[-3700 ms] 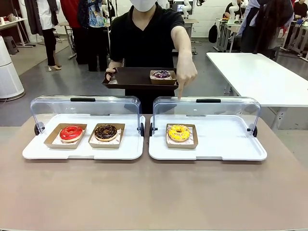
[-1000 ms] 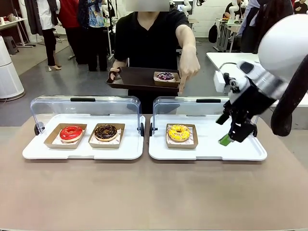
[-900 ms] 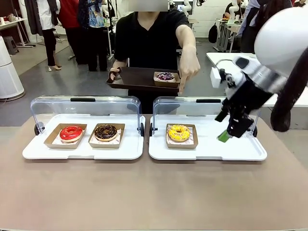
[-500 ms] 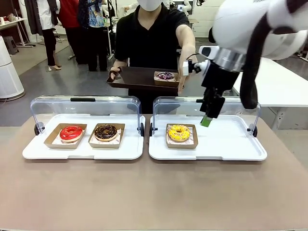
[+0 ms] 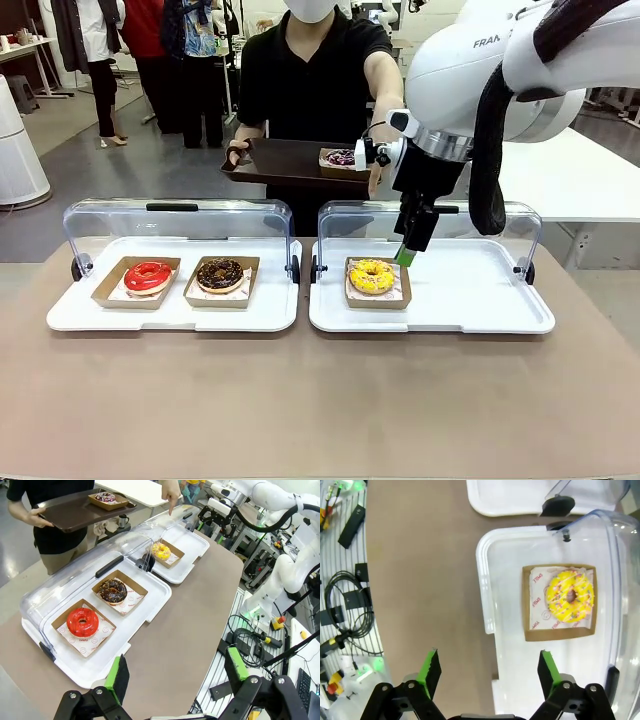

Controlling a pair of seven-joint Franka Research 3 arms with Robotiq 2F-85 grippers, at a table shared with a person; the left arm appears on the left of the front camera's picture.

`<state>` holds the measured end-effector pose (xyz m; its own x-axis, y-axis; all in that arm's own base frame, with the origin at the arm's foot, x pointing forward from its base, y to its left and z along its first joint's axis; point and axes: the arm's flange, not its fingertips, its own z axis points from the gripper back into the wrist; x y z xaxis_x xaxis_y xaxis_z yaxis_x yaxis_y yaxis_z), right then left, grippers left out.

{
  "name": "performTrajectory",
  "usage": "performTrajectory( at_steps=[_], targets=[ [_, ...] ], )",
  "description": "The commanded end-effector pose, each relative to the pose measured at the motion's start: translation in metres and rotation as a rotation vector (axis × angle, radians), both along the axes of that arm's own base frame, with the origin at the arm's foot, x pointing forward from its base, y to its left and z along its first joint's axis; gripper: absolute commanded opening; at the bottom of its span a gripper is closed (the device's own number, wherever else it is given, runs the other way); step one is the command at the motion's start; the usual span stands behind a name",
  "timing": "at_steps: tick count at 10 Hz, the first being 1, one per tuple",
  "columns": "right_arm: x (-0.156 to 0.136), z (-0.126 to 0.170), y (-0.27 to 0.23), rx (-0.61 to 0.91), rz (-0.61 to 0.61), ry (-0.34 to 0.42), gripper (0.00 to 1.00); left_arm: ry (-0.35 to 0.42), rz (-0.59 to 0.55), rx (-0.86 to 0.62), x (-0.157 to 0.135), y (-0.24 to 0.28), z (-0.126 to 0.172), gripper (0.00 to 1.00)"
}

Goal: Provide the desired donut to the person.
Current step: Pick up and lift the Paper togo box containing the Donut pointed at by the person.

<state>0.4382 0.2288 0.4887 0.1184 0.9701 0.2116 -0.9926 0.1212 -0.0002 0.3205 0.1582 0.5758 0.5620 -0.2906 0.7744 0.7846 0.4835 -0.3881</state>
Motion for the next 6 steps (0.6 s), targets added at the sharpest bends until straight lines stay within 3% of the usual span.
performTrajectory(
  at_steps=[1, 4, 6],
  targets=[
    [-0.003, 0.005, -0.003, 0.012, -0.005, 0.019, 1.0, -0.022, -0.012, -0.006, -0.001, 0.001, -0.001, 1.0],
    [-0.001, 0.003, -0.003, 0.001, -0.004, 0.004, 1.0, -0.022, -0.012, -0.006, -0.001, 0.001, -0.001, 1.0],
    [0.003, -0.023, 0.006, -0.082, -0.023, -0.084, 1.0, -0.022, -0.012, -0.006, -0.001, 0.001, -0.001, 1.0]
  ],
)
